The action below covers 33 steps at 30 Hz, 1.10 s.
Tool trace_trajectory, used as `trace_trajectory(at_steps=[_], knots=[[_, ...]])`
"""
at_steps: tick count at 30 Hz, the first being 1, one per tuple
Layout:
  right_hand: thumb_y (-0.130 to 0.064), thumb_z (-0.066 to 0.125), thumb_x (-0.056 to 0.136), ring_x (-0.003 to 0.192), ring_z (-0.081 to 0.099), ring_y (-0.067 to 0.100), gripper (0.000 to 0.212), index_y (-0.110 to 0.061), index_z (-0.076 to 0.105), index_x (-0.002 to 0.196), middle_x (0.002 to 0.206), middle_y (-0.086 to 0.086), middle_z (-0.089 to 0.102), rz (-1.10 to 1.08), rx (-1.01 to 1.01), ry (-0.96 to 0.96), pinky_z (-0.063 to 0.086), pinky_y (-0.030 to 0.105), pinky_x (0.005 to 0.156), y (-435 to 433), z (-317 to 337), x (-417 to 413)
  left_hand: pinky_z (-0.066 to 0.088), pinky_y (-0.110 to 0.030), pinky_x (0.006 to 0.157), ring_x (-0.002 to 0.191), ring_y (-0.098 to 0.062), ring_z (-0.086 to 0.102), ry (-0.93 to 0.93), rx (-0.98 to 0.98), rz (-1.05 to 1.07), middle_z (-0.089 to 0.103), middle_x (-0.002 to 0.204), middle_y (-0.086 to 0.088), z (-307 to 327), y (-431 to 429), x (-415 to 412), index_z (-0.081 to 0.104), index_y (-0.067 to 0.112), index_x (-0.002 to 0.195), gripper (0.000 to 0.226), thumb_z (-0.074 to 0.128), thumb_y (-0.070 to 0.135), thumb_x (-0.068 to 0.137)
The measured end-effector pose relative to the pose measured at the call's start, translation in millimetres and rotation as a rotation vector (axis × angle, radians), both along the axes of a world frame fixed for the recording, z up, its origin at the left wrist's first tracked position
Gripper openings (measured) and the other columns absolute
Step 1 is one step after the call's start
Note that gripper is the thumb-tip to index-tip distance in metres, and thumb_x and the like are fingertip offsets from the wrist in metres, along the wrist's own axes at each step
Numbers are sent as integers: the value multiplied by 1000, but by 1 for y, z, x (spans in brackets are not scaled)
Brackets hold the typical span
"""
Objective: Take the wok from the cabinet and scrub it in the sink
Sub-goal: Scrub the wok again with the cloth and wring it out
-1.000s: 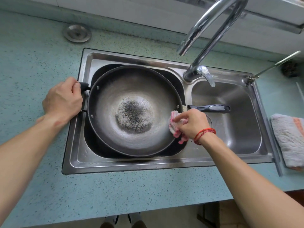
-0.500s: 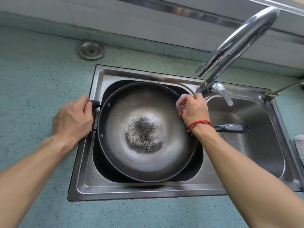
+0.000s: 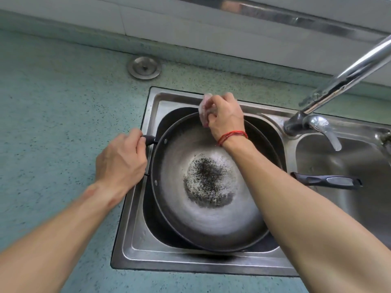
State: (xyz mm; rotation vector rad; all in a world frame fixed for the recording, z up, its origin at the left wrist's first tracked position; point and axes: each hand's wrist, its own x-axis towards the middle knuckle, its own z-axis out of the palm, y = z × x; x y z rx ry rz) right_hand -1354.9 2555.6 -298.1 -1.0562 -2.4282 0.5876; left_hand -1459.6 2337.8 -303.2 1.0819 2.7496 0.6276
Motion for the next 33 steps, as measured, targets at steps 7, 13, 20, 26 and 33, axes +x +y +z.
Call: trace_trajectory(at_steps=[7,13,20,26,33], knots=[[0,56,72,76,56,19,20,-9,70,83,87,5,56,247,-150,213,51,29,69,-72,-10,-16,36,-35,58,66,-27,50,-11,0,0,53,74,-4,-2,0,0,47,17,87,25,36,32,103],[1,63,71,76,54,14,20,-11,64,86,90,-1,53,387,-219,196,48,26,68,-90,-18,-2,42,-39,59,68,-30,51,-20,-9,12,53,75,-5,-2,1,1,46,18,86,25,34,34,103],[1,56,79,73,55,28,16,-7,67,88,86,10,58,546,72,122,49,35,62,-66,-22,-7,36,-36,58,68,-28,49,-20,6,29,54,75,-5,-3,2,1,49,17,88,25,36,32,103],[-10,66,78,83,53,29,18,-16,62,94,94,10,55,460,179,-172,52,39,61,-15,-22,-3,41,-40,60,71,-30,51,-44,34,35,55,75,-5,-3,2,1,49,17,86,26,36,31,103],[-1,64,77,85,55,33,18,-3,59,95,92,16,55,307,394,-425,46,34,48,26,-15,54,38,-38,61,73,-30,51,-38,16,56,56,78,-6,-5,5,1,48,19,86,26,35,34,103]])
